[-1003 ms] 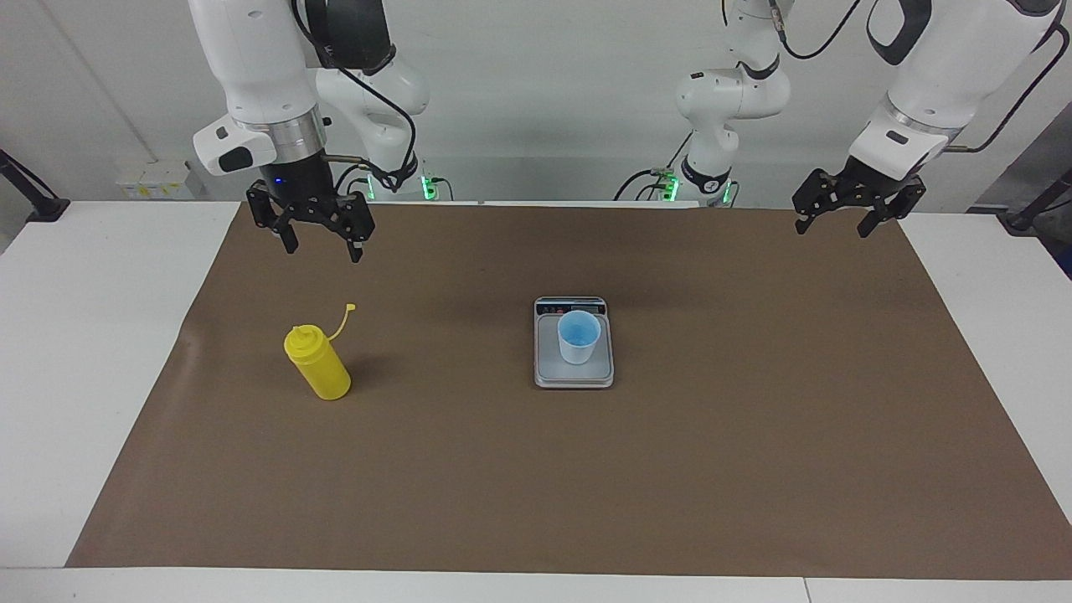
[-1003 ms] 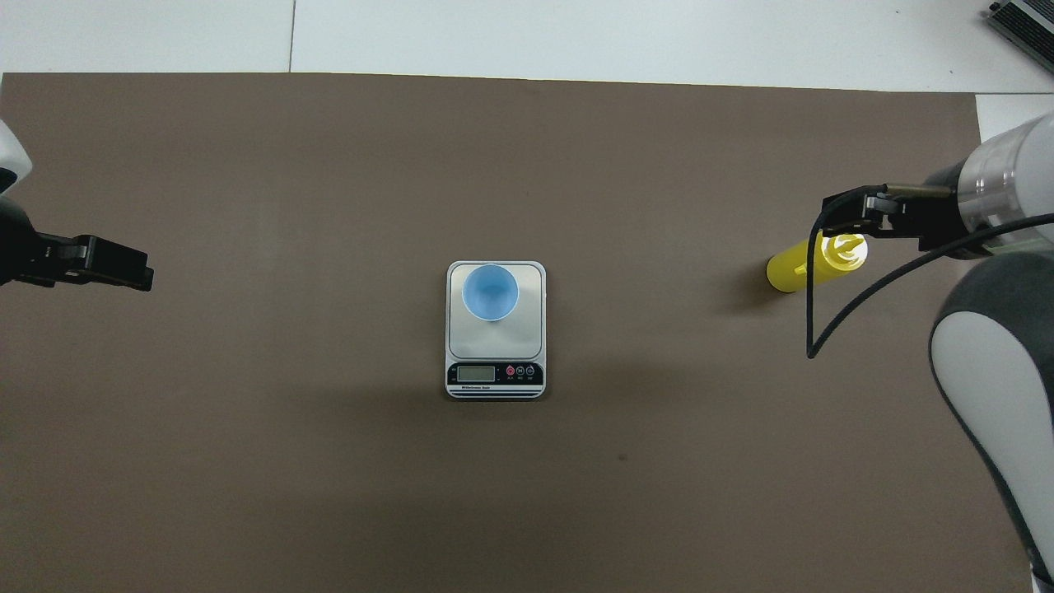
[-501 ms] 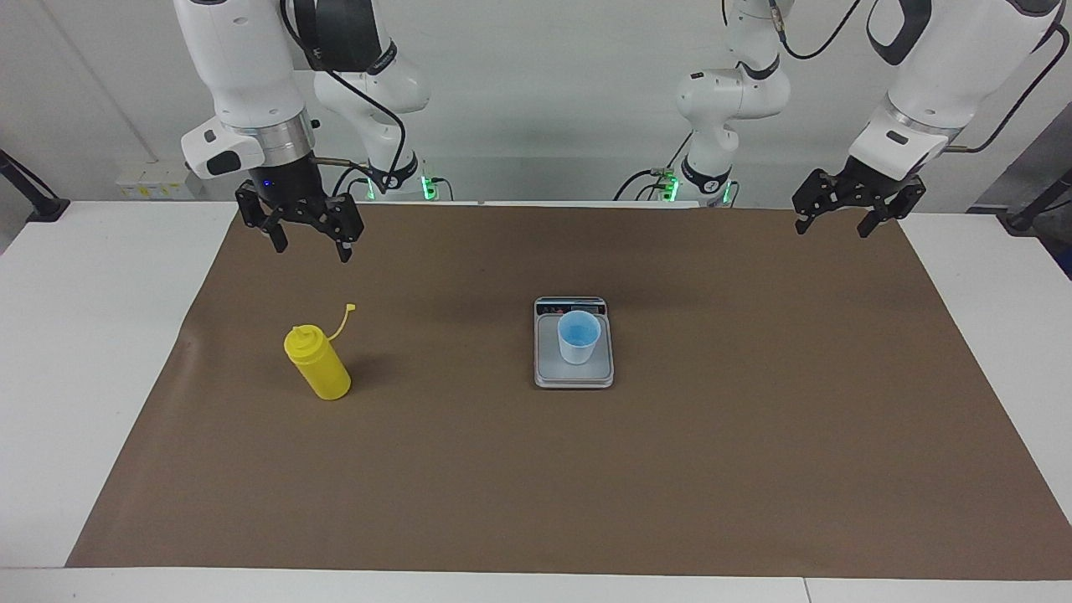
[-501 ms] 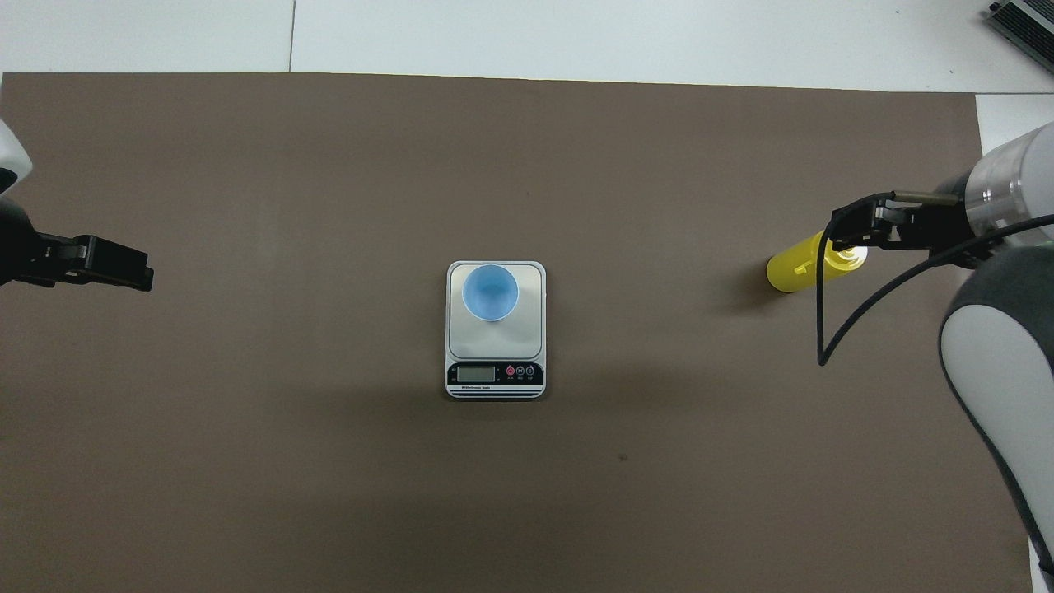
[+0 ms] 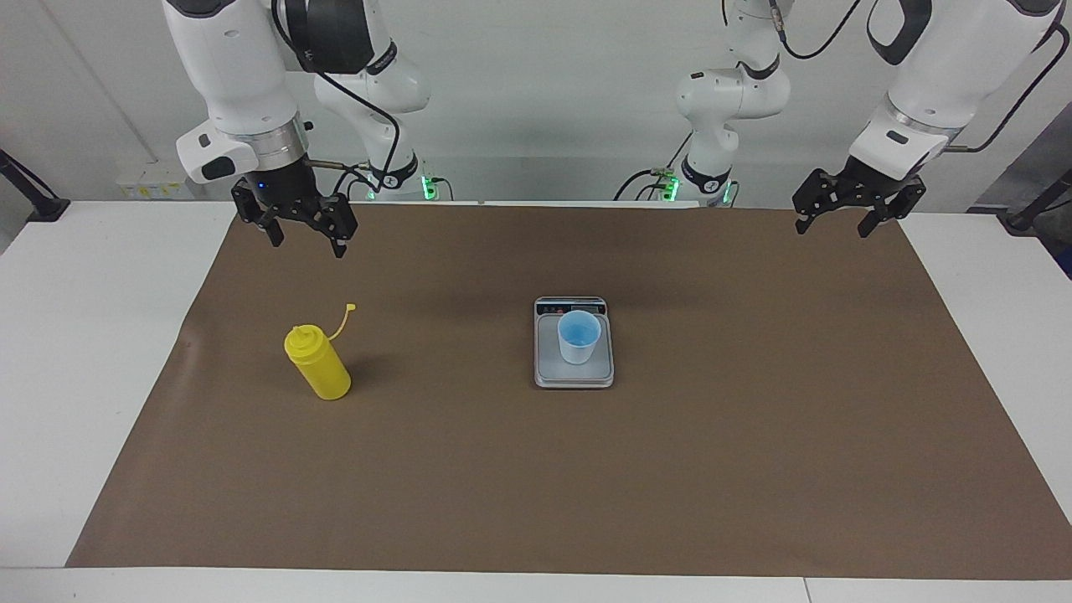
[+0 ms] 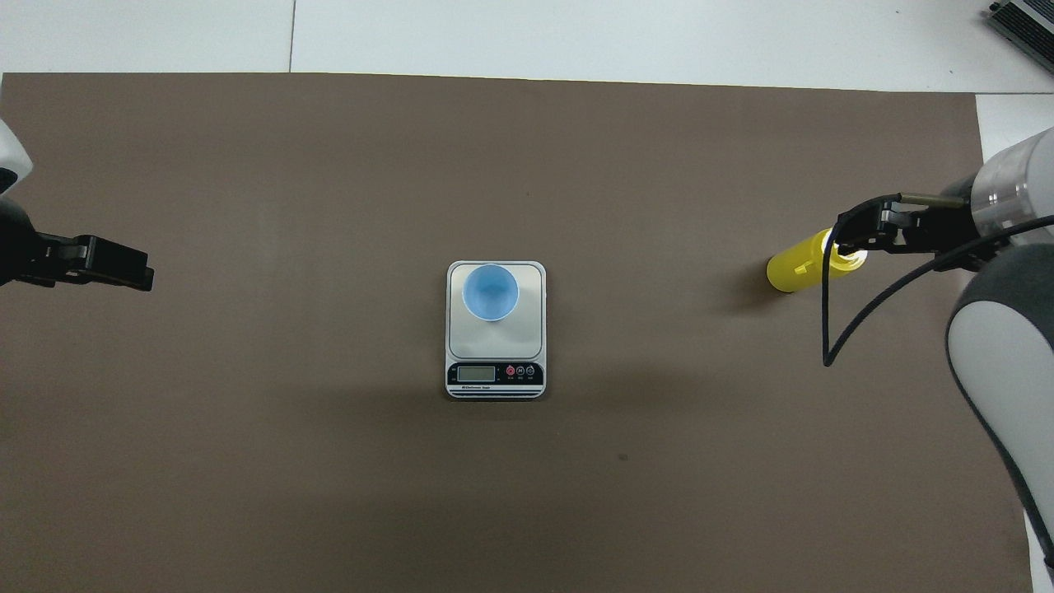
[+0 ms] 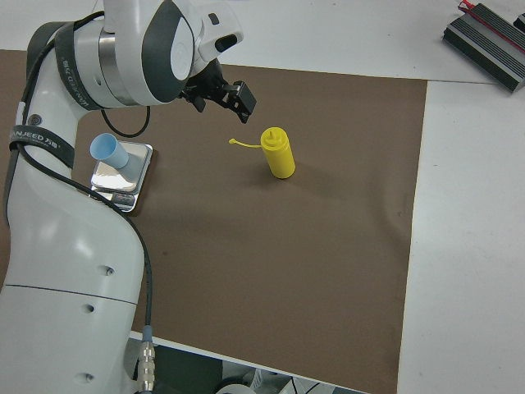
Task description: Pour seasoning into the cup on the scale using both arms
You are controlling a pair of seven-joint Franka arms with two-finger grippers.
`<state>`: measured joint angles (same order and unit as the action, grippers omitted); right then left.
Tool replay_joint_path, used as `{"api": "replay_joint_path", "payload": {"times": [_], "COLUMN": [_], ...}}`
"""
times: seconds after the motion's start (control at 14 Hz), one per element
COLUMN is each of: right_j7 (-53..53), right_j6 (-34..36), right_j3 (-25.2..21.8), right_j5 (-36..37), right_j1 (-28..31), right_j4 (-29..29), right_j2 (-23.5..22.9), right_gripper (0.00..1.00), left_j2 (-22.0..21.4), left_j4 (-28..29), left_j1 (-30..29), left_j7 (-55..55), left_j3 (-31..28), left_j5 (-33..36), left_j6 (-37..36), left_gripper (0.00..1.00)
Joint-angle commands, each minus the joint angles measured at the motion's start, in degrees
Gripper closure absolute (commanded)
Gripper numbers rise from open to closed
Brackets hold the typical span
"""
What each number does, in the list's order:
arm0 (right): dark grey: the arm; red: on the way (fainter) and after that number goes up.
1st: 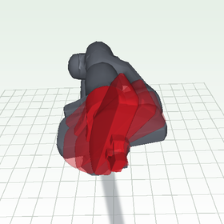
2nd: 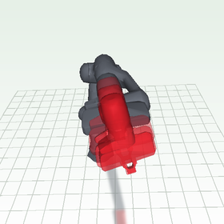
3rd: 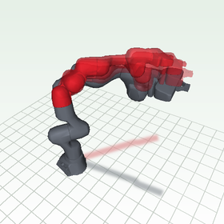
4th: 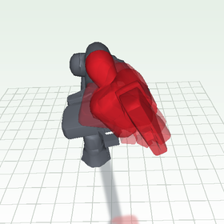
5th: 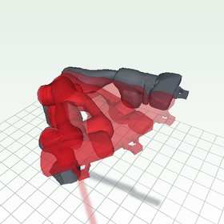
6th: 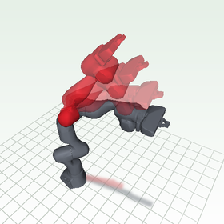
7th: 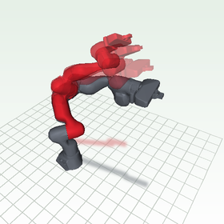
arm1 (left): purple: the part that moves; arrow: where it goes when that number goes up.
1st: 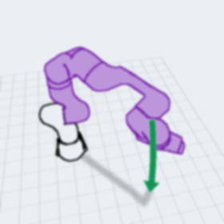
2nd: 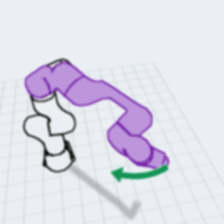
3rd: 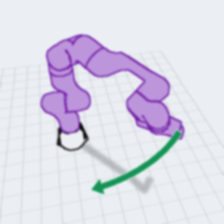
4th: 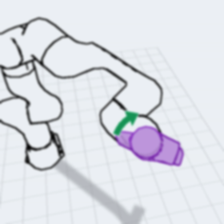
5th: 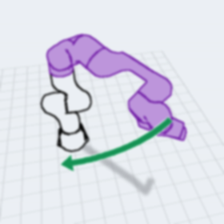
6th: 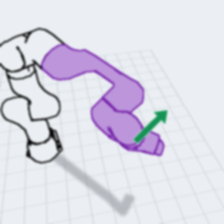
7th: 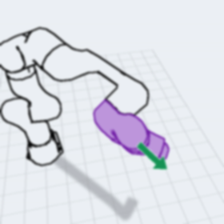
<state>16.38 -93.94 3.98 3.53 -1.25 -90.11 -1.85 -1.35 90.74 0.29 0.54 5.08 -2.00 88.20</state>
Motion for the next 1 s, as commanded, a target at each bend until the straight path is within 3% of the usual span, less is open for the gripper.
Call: {"api": "replay_joint_path", "payload": {"times": [0.0,0.93], "right_j7": [-1.1,-1.0], "right_j6": [0.4,-0.5], "right_j3": [-0.6,-0.6], "right_j5": [0.0,0.0], "right_j1": [-0.3,-0.3], "right_j4": [-1.0,-1.1], "right_j2": [1.1,1.0], "right_gripper": [0.0,0.0], "left_j2": [-1.2,-1.1], "left_j4": [1.5,1.5], "left_j1": [-0.6,-0.6], "left_j7": [-0.5,-0.4], "left_j3": [0.4,0.4], "left_j5": [0.2,0.2], "left_j6": [0.8,0.8], "left_gripper": [0.0,0.0]}}
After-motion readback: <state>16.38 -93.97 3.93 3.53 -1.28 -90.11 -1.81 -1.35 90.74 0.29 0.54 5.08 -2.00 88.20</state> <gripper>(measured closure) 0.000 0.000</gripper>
